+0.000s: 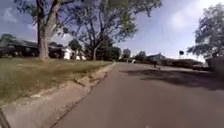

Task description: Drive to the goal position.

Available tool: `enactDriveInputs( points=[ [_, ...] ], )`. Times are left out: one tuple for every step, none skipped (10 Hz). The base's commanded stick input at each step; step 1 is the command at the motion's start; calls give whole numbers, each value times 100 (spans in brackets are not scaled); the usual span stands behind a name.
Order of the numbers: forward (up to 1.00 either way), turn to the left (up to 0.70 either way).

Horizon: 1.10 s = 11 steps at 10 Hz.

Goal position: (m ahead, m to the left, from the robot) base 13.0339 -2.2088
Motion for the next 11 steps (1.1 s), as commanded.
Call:
enactDriveInputs(
  points=[
    [100, -9],
    [100, -23],
    [100, -11],
    [100, -4],
    [100, 0],
    [100, 0],
    [100, 0],
    [100, 0],
    [100, 0],
    [100, 0],
    [100, 0]
  ],
)
